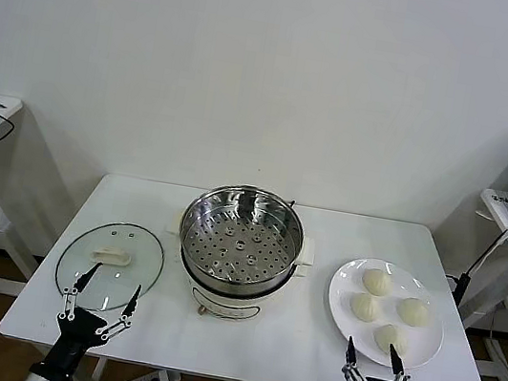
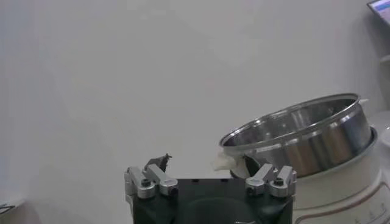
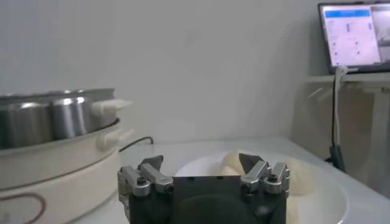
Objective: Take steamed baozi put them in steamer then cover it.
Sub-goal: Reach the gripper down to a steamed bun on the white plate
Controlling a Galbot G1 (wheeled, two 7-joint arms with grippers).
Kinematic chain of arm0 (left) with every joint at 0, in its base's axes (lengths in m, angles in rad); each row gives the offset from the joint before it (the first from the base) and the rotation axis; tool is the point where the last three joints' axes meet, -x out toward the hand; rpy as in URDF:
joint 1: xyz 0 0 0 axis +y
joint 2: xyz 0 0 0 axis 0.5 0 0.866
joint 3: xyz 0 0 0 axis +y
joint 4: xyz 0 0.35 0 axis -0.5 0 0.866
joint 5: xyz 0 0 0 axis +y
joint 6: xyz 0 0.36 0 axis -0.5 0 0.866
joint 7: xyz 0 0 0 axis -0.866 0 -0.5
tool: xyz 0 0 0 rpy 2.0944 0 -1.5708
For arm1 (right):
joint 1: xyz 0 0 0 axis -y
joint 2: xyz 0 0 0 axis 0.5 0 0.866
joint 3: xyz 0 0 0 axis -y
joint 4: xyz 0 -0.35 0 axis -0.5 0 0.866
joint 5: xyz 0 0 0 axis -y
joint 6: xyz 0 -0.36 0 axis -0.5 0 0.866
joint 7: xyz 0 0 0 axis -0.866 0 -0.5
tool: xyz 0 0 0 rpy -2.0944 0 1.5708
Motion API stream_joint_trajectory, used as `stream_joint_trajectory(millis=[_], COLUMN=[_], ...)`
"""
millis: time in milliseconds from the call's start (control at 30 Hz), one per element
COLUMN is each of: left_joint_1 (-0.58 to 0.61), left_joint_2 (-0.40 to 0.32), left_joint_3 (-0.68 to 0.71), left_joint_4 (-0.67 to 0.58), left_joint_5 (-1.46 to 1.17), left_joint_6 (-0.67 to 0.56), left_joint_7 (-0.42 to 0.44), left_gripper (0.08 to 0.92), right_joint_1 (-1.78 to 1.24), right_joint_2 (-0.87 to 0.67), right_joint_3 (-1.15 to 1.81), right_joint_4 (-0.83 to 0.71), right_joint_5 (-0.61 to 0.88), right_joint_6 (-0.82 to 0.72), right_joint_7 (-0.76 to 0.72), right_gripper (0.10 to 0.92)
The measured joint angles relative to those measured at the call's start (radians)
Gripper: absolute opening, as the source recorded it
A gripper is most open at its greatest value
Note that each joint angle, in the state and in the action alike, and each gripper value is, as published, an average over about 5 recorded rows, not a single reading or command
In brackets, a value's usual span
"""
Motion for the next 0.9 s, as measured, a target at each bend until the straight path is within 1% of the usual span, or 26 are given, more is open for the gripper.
stream_joint_trajectory(millis=[167, 300, 433, 567, 633, 733, 900], left_joint_1=[0.004, 0.008, 0.012, 0.015, 0.017, 0.022, 0.027], left_joint_2=[0.000, -0.001, -0.003, -0.006, -0.007, -0.009, -0.015], left_joint_3=[0.003, 0.005, 0.003, -0.005, -0.008, -0.012, -0.018], left_joint_4=[-0.010, -0.014, -0.017, -0.021, -0.023, -0.027, -0.031], left_joint_5=[0.004, 0.012, 0.018, 0.021, 0.021, 0.021, 0.023], left_joint_6=[0.000, 0.003, 0.010, 0.013, 0.013, 0.012, 0.012], left_joint_7=[-0.002, -0.004, -0.006, -0.007, -0.008, -0.009, -0.010], left_gripper=[0.823, 0.823, 0.823, 0.823, 0.823, 0.823, 0.823], right_joint_1=[0.104, 0.260, 0.452, 0.651, 0.744, 0.872, 1.063], right_joint_2=[-0.048, -0.114, -0.184, -0.246, -0.275, -0.320, -0.384], right_joint_3=[0.014, -0.002, -0.060, -0.146, -0.196, -0.277, -0.419], right_joint_4=[-0.015, -0.066, -0.159, -0.290, -0.361, -0.466, -0.633], right_joint_5=[0.029, 0.082, 0.150, 0.212, 0.229, 0.219, 0.111], right_joint_6=[-0.082, -0.173, -0.246, -0.297, -0.320, -0.345, -0.348], right_joint_7=[0.023, 0.044, 0.042, -0.001, -0.049, -0.162, -0.452], right_gripper=[0.823, 0.823, 0.823, 0.823, 0.823, 0.823, 0.823])
